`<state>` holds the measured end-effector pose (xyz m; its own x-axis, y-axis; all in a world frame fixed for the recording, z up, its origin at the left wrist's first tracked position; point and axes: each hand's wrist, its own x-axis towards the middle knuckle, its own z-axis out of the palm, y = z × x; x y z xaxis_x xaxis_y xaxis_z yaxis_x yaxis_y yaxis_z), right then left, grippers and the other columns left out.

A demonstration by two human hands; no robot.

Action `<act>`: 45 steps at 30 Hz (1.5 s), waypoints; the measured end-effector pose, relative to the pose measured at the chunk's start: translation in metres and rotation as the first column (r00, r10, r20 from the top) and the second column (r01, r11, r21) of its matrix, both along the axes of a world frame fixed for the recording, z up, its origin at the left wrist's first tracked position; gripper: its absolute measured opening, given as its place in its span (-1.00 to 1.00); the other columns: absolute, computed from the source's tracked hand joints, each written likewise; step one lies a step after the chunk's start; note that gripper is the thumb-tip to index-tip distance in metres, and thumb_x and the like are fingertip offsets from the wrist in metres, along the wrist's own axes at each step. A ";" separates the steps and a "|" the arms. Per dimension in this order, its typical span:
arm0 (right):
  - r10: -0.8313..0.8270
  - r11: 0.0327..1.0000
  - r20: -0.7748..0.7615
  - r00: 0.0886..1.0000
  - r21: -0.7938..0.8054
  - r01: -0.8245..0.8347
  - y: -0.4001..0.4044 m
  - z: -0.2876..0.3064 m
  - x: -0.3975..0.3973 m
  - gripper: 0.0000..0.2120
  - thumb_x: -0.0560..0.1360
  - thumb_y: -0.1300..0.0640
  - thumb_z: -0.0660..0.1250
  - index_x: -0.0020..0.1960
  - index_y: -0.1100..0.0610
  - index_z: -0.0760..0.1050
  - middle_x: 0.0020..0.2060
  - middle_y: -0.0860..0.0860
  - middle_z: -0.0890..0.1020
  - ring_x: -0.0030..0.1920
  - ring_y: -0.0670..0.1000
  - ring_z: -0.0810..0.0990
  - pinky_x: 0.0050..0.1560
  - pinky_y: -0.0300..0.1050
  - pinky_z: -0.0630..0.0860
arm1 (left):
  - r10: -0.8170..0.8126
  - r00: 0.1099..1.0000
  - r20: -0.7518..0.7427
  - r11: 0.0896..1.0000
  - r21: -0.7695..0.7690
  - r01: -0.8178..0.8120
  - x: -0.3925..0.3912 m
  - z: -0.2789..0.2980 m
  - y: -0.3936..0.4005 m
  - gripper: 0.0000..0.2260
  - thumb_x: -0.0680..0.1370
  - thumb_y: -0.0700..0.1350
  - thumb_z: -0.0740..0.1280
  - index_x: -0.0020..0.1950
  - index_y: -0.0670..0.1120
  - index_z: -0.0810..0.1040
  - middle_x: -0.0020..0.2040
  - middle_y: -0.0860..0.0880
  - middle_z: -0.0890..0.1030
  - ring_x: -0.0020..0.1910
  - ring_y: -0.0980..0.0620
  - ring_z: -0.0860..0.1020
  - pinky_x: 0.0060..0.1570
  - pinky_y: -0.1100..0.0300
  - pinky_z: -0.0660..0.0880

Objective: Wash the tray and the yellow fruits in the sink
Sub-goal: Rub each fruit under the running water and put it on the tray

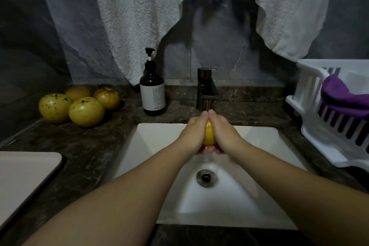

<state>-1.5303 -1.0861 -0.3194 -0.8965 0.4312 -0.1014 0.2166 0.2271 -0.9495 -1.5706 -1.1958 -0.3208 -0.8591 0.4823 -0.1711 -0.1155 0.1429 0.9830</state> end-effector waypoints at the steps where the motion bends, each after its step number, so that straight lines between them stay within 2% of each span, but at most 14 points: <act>1: 0.000 0.998 -0.065 0.998 0.061 0.004 0.001 0.000 -0.001 -0.58 0.59 -0.41 0.07 0.22 -0.15 0.42 0.00 0.08 0.64 -0.22 0.01 0.66 -0.52 -0.26 0.43 | -0.006 0.997 0.077 0.998 0.057 0.002 0.001 0.003 -0.001 -0.51 0.65 0.36 0.11 0.36 0.04 0.45 0.10 -0.23 0.66 -0.18 -0.16 0.71 -0.24 0.03 0.64; 3: 0.013 0.998 -0.056 0.998 0.058 -0.010 0.001 -0.001 -0.001 -0.54 0.59 -0.42 0.06 0.26 -0.13 0.41 0.02 0.09 0.63 -0.21 0.03 0.65 -0.50 -0.25 0.42 | -0.007 0.998 0.069 0.998 0.064 0.003 0.001 0.005 -0.003 -0.53 0.66 0.36 0.10 0.32 0.06 0.47 0.06 -0.22 0.67 -0.21 -0.13 0.71 -0.30 0.11 0.60; 6: 0.014 0.980 0.139 0.990 -0.200 0.014 0.001 -0.001 0.002 -0.31 0.51 -0.54 0.01 0.22 -0.01 0.48 -0.22 0.14 0.62 -0.41 0.02 0.56 -0.52 -0.26 0.33 | 0.012 0.985 -0.173 0.996 -0.090 -0.028 -0.002 0.000 0.001 -0.57 0.66 0.33 0.12 0.39 0.10 0.40 0.13 -0.14 0.61 -0.03 -0.12 0.66 -0.13 0.04 0.58; 9: -0.025 1.000 0.061 0.998 -0.009 0.025 0.006 -0.003 -0.003 -0.45 0.58 -0.44 0.01 0.25 -0.07 0.45 -0.17 0.10 0.62 -0.37 0.01 0.56 -0.55 -0.26 0.36 | -0.008 0.999 -0.043 0.999 -0.039 0.006 0.000 -0.001 0.002 -0.58 0.67 0.34 0.10 0.33 0.08 0.41 -0.02 -0.14 0.63 -0.20 -0.06 0.61 -0.23 0.10 0.53; 11: -0.015 1.000 0.026 1.000 0.005 0.015 0.007 -0.005 -0.002 -0.51 0.60 -0.40 0.04 0.26 -0.08 0.43 -0.16 0.09 0.62 -0.38 0.00 0.57 -0.53 -0.26 0.38 | -0.041 0.999 0.006 0.999 -0.026 0.041 0.003 0.002 0.000 -0.53 0.66 0.36 0.07 0.30 0.03 0.43 -0.15 -0.16 0.64 -0.33 -0.03 0.58 -0.31 0.15 0.50; 15: 0.056 0.955 0.217 0.974 -0.295 0.011 0.007 -0.007 0.004 -0.34 0.51 -0.51 0.09 0.12 0.06 0.51 -0.48 0.06 0.50 -0.54 -0.05 0.44 -0.51 -0.27 0.34 | -0.055 0.962 -0.266 0.977 -0.214 -0.003 0.001 -0.006 0.002 -0.44 0.67 0.33 0.12 0.54 0.01 0.26 0.25 -0.16 0.58 0.10 -0.12 0.62 0.12 -0.02 0.60; 19: 0.037 0.974 0.043 0.998 -0.224 -0.026 0.006 -0.006 -0.001 -0.43 0.55 -0.42 0.10 0.27 -0.01 0.48 -0.40 0.13 0.55 -0.47 0.00 0.50 -0.41 -0.18 0.40 | -0.009 0.999 -0.051 0.999 -0.037 0.007 0.003 0.003 0.001 -0.50 0.64 0.35 0.17 0.41 0.04 0.29 0.08 -0.15 0.64 -0.14 -0.11 0.67 -0.09 -0.01 0.63; 22: 0.058 0.936 0.149 0.987 -0.353 -0.002 0.009 -0.005 0.002 -0.30 0.51 -0.48 0.12 0.19 0.13 0.53 -0.44 0.12 0.57 -0.49 -0.01 0.52 -0.44 -0.22 0.40 | -0.032 0.956 -0.291 0.987 -0.158 -0.015 0.000 0.000 0.000 -0.44 0.63 0.31 0.24 0.51 0.03 0.28 0.26 -0.12 0.58 0.09 -0.10 0.64 0.13 -0.07 0.64; 24: 0.076 0.923 0.167 0.983 -0.384 -0.006 0.012 -0.004 0.004 -0.28 0.50 -0.51 0.12 0.18 0.12 0.54 -0.48 0.08 0.53 -0.53 -0.04 0.48 -0.52 -0.26 0.35 | -0.066 0.935 -0.349 0.980 -0.197 -0.004 0.000 -0.003 0.000 -0.42 0.64 0.29 0.26 0.58 0.07 0.25 0.34 -0.12 0.53 0.21 -0.12 0.59 0.24 -0.08 0.58; 28: 0.031 0.979 0.046 0.998 -0.203 -0.021 0.012 -0.006 0.003 -0.35 0.51 -0.45 0.07 0.33 0.01 0.43 -0.32 0.17 0.60 -0.47 0.02 0.53 -0.44 -0.20 0.38 | -0.078 0.988 -0.133 0.995 -0.077 0.068 0.003 0.001 -0.002 -0.51 0.63 0.37 0.17 0.47 0.16 0.29 0.10 -0.11 0.62 -0.08 -0.07 0.67 -0.11 0.03 0.63; 32: 0.092 0.915 0.158 0.983 -0.402 -0.021 0.014 -0.003 0.005 -0.31 0.49 -0.51 0.11 0.11 0.09 0.54 -0.46 0.10 0.56 -0.53 -0.02 0.50 -0.51 -0.27 0.36 | -0.112 0.942 -0.316 0.986 -0.154 0.066 0.000 -0.004 0.001 -0.43 0.67 0.29 0.16 0.62 0.10 0.17 0.33 -0.13 0.53 0.17 -0.13 0.62 0.14 -0.07 0.62; 36: 0.008 0.992 0.013 1.000 -0.129 -0.007 0.010 -0.004 0.001 -0.37 0.54 -0.41 0.06 0.27 0.07 0.45 -0.28 0.16 0.61 -0.49 0.02 0.57 -0.44 -0.19 0.40 | -0.083 0.992 -0.091 0.996 -0.052 0.079 0.002 0.001 0.002 -0.50 0.67 0.36 0.05 0.44 0.05 0.29 -0.11 -0.13 0.64 -0.28 -0.01 0.61 -0.27 0.16 0.54; 40: 0.077 0.944 0.153 0.985 -0.330 -0.022 0.013 0.000 0.006 -0.29 0.52 -0.50 0.09 0.13 0.14 0.53 -0.40 0.12 0.55 -0.55 -0.04 0.47 -0.55 -0.27 0.31 | -0.093 0.970 -0.223 0.993 -0.094 0.074 0.002 -0.002 0.003 -0.51 0.70 0.28 0.09 0.53 0.03 0.25 0.09 -0.09 0.59 -0.10 -0.03 0.63 -0.15 0.08 0.60; 45: 0.007 0.994 0.053 0.999 -0.106 -0.001 0.010 0.000 0.004 -0.54 0.58 -0.37 0.09 0.21 -0.06 0.45 -0.13 0.16 0.64 -0.37 0.04 0.60 -0.49 -0.23 0.39 | -0.101 0.992 -0.077 0.994 -0.054 0.097 0.004 0.002 0.003 -0.51 0.67 0.35 0.07 0.45 0.08 0.31 0.10 -0.17 0.66 -0.10 -0.12 0.68 -0.15 0.03 0.62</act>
